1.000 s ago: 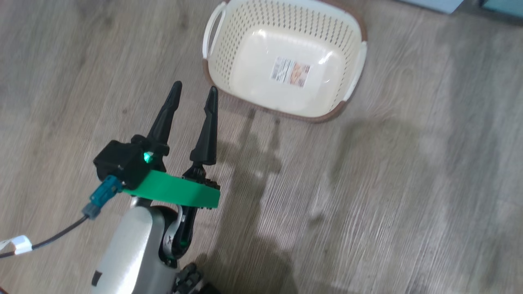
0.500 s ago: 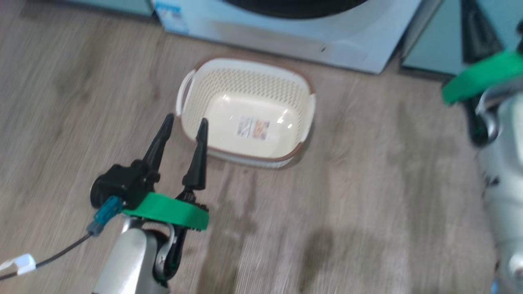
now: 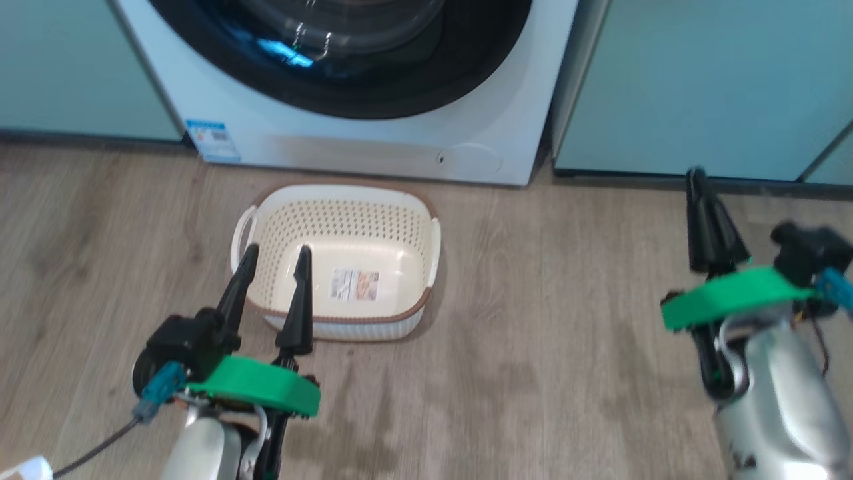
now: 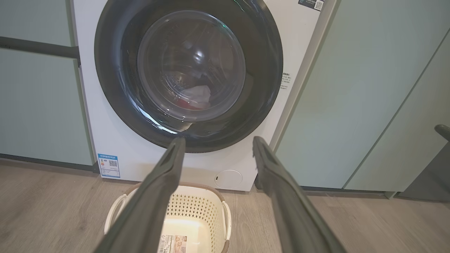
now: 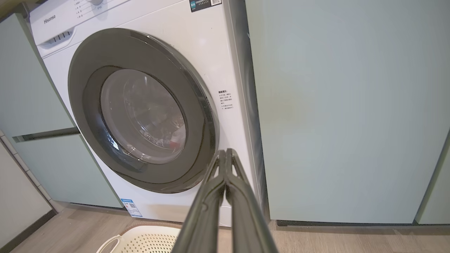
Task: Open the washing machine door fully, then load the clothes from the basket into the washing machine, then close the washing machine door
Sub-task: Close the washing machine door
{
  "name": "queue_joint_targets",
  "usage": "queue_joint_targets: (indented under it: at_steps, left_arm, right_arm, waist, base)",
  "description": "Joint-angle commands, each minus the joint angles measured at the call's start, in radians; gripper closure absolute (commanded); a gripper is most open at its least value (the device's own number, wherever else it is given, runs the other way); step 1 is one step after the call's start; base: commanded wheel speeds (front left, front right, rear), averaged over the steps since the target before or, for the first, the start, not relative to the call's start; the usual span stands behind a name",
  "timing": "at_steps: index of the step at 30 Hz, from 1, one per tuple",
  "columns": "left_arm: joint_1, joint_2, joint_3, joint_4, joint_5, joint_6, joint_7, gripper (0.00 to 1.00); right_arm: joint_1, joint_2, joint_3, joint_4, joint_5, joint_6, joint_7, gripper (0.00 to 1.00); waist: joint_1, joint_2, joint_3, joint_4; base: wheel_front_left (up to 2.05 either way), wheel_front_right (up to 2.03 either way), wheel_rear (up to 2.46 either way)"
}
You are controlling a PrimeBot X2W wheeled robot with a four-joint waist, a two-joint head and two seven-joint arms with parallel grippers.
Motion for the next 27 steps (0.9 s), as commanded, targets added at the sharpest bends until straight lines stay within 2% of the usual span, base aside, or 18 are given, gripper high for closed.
queue_joint_targets:
  at_steps: [1, 9, 13, 16, 17, 18, 27]
  left_arm:
    - [-0.014, 0.009, 0.037, -0.027, 0.004, 0.007, -0.010, 0.00]
    - [0.045, 0.009, 0.061, -0.010, 0.009, 0.019, -0.010, 0.00]
    - [0.067, 0.009, 0.076, 0.000, -0.032, 0.016, -0.010, 0.00]
    - [0.076, 0.009, 0.088, 0.014, -0.013, 0.009, -0.010, 0.00]
    - [0.078, 0.009, 0.089, 0.017, -0.002, 0.007, -0.010, 0.00]
    - [0.081, 0.009, 0.088, 0.018, 0.004, 0.007, -0.010, 0.00]
    - [0.098, 0.009, 0.092, 0.009, 0.018, 0.007, -0.010, 0.00]
  right_arm:
    - [0.001, 0.012, 0.021, -0.050, 0.006, 0.000, -0.006, 1.00]
    - [0.150, 0.027, 0.007, -0.170, 0.010, 0.000, -0.006, 1.00]
    - [0.192, 0.027, 0.015, -0.194, 0.019, 0.000, -0.006, 1.00]
    - [0.221, 0.028, 0.011, -0.184, 0.023, 0.000, -0.006, 1.00]
    - [0.227, 0.028, 0.010, -0.182, 0.024, 0.000, -0.006, 0.69]
    - [0.235, 0.028, 0.011, -0.177, 0.027, 0.000, -0.006, 0.00]
    - [0.255, 0.028, 0.019, -0.184, 0.013, 0.000, -0.006, 0.00]
  waist:
    - [0.0001, -0.0001, -0.025, -0.024]
    - [0.0001, -0.0001, -0.068, -0.052]
    - [0.0001, -0.0001, -0.075, -0.058]
    - [0.0001, -0.0001, -0.082, -0.059]
    - [0.0001, -0.0001, -0.085, -0.059]
    - [0.0001, -0.0001, -0.087, -0.058]
    - [0.0001, -0.0001, -0.101, -0.058]
  base:
    - [0.00, 0.00, 0.00]
    - [0.00, 0.00, 0.00]
    - [0.00, 0.00, 0.00]
    - [0.00, 0.00, 0.00]
    - [0.00, 0.00, 0.00]
    - [0.00, 0.00, 0.00]
    - [0.00, 0.00, 0.00]
